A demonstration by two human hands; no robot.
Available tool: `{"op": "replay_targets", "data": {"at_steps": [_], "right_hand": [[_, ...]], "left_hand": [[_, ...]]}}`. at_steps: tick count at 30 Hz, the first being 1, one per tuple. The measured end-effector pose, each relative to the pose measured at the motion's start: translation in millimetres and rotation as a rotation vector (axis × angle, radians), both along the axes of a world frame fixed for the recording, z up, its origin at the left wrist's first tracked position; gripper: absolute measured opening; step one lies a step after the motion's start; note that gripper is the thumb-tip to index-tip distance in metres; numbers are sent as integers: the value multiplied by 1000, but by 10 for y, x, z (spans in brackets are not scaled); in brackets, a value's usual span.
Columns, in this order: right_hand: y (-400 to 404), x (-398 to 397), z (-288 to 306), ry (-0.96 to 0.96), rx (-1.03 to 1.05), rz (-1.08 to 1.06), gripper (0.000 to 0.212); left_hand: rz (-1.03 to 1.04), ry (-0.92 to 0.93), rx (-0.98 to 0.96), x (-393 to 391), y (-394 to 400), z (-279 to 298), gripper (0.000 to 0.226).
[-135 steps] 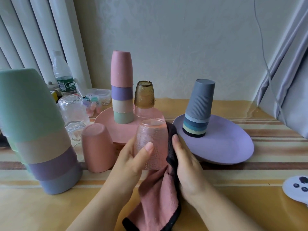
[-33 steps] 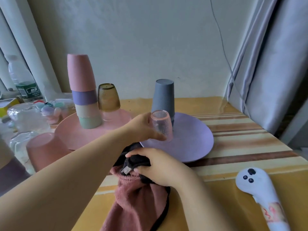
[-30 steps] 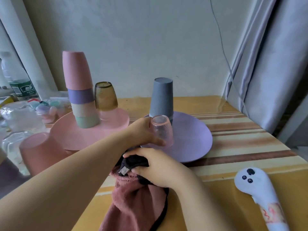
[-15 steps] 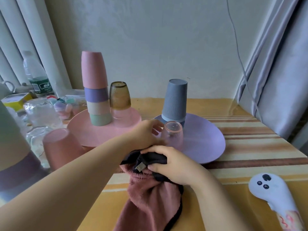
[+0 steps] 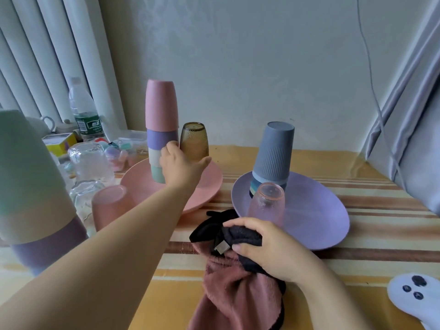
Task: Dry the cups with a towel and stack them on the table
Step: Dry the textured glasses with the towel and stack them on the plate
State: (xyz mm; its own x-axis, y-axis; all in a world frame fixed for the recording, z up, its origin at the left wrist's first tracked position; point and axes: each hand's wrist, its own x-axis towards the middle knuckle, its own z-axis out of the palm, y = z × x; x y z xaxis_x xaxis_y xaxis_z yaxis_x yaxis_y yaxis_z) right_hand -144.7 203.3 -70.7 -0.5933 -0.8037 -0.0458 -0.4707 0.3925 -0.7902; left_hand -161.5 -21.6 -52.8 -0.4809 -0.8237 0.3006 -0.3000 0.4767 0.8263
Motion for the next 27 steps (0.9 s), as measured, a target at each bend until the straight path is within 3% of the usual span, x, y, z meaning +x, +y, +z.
{"op": "replay_targets", "data": {"at_steps": [7, 14, 21, 27], "right_hand": [[2, -42, -22, -26, -10, -5, 38], [-2, -54, -30, -34, -28, -3, 39], [-2, -32, -12, -50, -43, -9, 39], [-2, -23, -6, -37, -31, -13, 39]], "left_hand": [[81, 4, 22, -278, -4, 25, 82], [105, 54, 85, -311, 27, -23, 66], [79, -92, -237, -206, 30, 37, 63], [85, -91, -255, -209, -15, 4, 69]]}}
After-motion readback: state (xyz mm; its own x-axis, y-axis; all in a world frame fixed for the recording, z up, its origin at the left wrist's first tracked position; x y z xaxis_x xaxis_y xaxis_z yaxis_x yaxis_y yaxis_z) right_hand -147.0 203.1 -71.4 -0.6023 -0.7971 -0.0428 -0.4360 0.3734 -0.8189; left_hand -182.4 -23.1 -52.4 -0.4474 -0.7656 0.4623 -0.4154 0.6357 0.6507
